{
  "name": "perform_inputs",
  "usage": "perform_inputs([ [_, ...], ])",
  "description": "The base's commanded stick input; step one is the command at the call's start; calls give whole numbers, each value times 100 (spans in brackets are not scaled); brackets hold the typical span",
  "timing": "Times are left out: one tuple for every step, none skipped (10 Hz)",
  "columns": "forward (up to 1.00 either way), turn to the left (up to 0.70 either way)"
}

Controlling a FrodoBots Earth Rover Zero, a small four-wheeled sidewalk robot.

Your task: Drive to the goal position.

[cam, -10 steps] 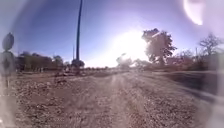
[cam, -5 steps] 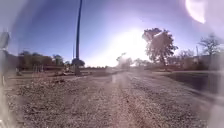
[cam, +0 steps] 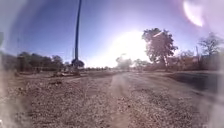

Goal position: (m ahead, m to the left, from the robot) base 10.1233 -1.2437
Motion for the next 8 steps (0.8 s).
perform_inputs([
  [50, 0],
  [50, 0],
  [50, 0],
  [50, 0],
  [50, 0],
  [50, 0],
  [50, 0],
  [50, 0],
])
